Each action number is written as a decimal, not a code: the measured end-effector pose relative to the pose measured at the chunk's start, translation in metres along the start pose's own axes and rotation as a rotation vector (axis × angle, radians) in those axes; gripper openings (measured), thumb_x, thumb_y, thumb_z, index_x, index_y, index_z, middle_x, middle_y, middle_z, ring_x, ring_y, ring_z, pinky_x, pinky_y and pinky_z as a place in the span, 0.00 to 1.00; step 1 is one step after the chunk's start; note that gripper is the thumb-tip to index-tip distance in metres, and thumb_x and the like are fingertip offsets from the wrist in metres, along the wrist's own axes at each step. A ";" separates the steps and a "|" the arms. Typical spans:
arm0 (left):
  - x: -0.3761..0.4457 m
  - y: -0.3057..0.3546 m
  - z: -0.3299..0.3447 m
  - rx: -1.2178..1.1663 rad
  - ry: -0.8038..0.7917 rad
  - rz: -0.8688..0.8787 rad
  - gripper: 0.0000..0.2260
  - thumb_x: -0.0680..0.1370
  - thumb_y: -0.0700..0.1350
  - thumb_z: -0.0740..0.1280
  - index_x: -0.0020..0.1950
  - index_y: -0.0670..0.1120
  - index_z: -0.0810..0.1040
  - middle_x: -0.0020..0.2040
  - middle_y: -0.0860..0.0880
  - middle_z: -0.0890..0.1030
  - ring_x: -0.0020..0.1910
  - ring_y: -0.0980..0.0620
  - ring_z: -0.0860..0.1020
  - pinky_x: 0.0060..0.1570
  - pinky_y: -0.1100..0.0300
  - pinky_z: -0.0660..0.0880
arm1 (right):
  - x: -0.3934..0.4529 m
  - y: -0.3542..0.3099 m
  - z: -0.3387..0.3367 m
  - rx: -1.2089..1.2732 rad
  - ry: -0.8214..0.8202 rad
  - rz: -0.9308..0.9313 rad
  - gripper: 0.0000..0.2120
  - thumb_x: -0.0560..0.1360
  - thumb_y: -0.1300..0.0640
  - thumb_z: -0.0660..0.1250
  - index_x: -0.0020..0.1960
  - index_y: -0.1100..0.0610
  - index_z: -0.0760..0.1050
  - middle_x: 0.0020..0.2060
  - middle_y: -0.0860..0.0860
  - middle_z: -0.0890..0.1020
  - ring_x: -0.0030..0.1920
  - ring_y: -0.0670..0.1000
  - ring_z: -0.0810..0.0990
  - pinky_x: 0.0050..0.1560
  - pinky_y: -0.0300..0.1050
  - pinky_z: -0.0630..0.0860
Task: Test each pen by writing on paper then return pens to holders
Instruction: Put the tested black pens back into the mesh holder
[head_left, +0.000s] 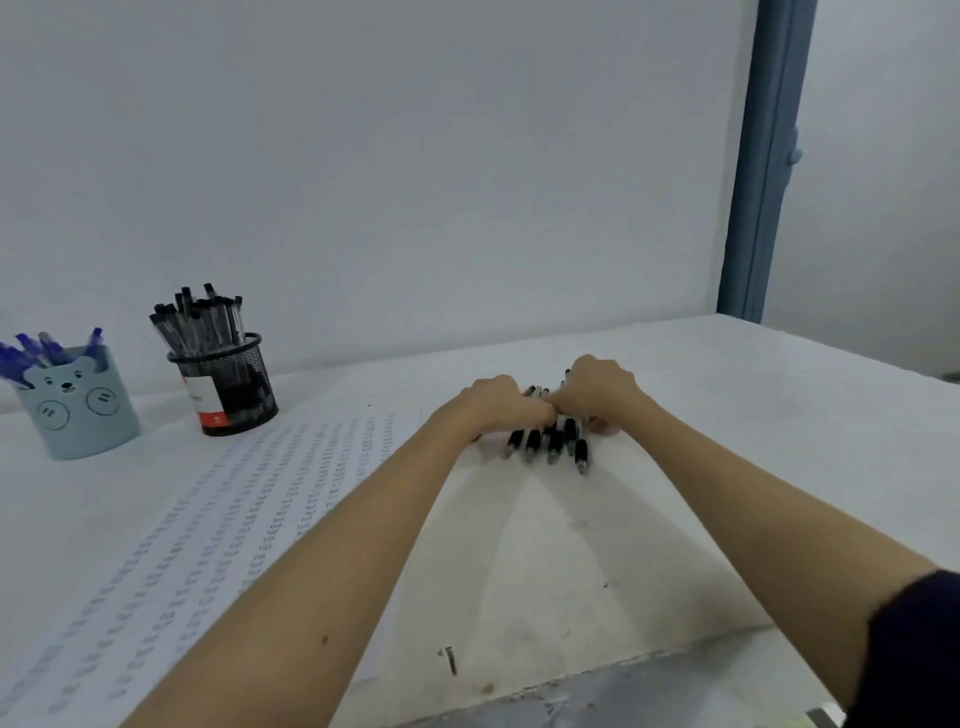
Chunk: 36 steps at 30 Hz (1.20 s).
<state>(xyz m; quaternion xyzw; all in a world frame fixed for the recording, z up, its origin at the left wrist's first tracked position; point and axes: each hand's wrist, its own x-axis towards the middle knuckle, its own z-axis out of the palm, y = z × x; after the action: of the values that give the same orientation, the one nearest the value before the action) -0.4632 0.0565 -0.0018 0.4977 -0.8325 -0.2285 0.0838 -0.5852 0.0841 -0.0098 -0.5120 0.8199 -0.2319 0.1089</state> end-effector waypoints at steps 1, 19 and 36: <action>0.002 0.001 -0.001 -0.020 -0.011 0.004 0.17 0.73 0.51 0.66 0.59 0.45 0.72 0.48 0.50 0.71 0.45 0.52 0.69 0.42 0.59 0.66 | 0.000 0.000 -0.001 0.013 -0.004 0.012 0.19 0.72 0.52 0.68 0.32 0.58 0.62 0.28 0.52 0.70 0.25 0.51 0.70 0.26 0.39 0.68; 0.015 0.027 0.006 0.198 -0.008 -0.022 0.10 0.73 0.48 0.67 0.38 0.43 0.69 0.42 0.46 0.76 0.40 0.47 0.77 0.47 0.58 0.77 | 0.000 0.007 0.004 -0.126 0.028 -0.018 0.13 0.78 0.55 0.59 0.60 0.59 0.69 0.57 0.56 0.77 0.54 0.58 0.76 0.42 0.43 0.68; 0.020 0.026 0.008 -0.924 0.704 0.105 0.02 0.75 0.39 0.63 0.46 0.46 0.71 0.36 0.51 0.71 0.32 0.51 0.69 0.29 0.63 0.67 | 0.002 0.023 -0.031 1.183 0.463 -0.093 0.19 0.70 0.54 0.74 0.33 0.56 0.65 0.26 0.53 0.67 0.22 0.49 0.62 0.22 0.38 0.62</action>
<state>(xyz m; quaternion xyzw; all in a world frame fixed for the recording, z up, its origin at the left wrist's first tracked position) -0.4958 0.0520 0.0017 0.4135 -0.5920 -0.3843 0.5752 -0.6169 0.0986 0.0060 -0.3370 0.5322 -0.7547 0.1831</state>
